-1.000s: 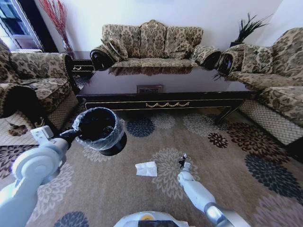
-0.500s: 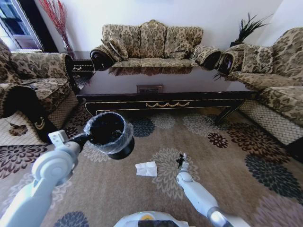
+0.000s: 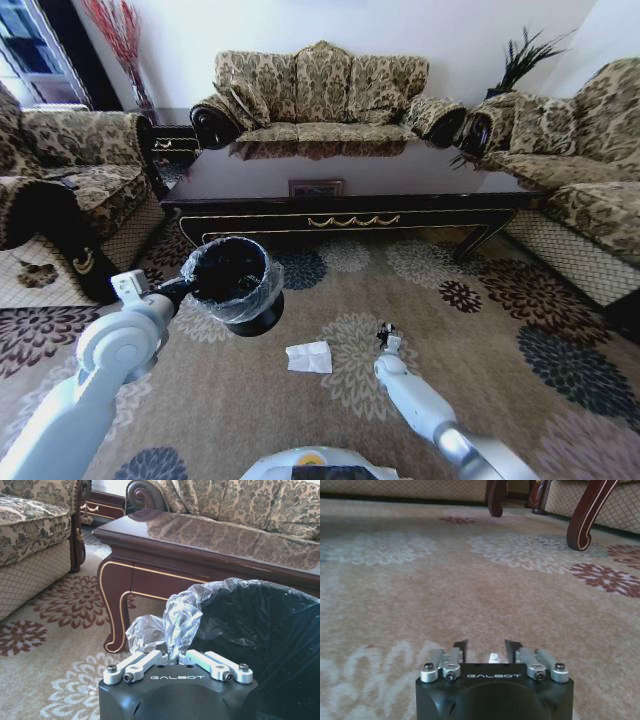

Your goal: Move to the front of the table and pick up the trash from the floor, then place it into the trash bin.

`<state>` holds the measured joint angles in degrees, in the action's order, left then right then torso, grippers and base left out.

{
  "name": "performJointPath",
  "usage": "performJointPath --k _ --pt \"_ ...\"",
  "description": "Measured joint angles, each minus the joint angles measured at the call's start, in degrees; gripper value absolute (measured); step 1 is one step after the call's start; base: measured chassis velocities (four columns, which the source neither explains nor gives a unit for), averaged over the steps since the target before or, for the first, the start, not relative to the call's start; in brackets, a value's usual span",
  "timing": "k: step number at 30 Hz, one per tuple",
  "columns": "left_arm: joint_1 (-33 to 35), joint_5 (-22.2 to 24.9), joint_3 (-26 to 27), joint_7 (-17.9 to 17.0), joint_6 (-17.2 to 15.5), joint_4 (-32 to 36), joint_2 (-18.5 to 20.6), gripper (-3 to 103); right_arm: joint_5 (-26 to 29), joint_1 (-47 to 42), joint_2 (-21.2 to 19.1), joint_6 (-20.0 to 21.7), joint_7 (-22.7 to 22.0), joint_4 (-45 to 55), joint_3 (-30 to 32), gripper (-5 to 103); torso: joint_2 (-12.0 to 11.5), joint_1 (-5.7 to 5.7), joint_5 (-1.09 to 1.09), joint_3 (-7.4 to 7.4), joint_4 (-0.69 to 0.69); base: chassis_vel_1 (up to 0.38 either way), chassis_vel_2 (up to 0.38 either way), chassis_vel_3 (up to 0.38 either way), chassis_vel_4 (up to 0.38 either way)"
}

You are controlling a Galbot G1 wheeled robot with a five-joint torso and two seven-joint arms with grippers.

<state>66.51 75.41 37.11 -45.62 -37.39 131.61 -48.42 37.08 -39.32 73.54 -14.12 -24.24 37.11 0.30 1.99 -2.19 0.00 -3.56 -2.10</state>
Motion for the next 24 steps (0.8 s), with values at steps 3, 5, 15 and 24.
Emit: performJointPath --k 3,5,15,24 --pt "0.1 0.0 0.0 0.0 0.0 0.3 -0.3 4 -0.1 1.3 0.3 0.0 0.9 -2.9 -0.2 51 0.0 0.0 0.0 0.0 -0.01 0.0 0.0 0.0 0.0" --pt "0.2 0.0 0.0 0.0 0.0 0.3 -0.7 4 -0.2 2.3 0.4 -0.1 1.9 -5.3 -0.4 63 0.0 0.0 0.0 0.0 -0.03 0.0 0.0 0.0 0.0" --pt "0.5 0.0 -0.2 0.0 0.0 0.6 -1.1 4 -1.0 4.2 1.2 -0.7 4.9 -11.1 0.3 95 0.0 0.0 0.0 0.0 -0.02 0.0 0.0 0.0 0.0" --pt "1.4 0.0 0.6 0.0 0.0 1.4 -0.3 4 -0.8 4.5 1.8 -0.9 7.2 -13.0 1.6 77 0.0 0.0 0.0 0.01 0.0 0.0 0.0 0.0 0.0"
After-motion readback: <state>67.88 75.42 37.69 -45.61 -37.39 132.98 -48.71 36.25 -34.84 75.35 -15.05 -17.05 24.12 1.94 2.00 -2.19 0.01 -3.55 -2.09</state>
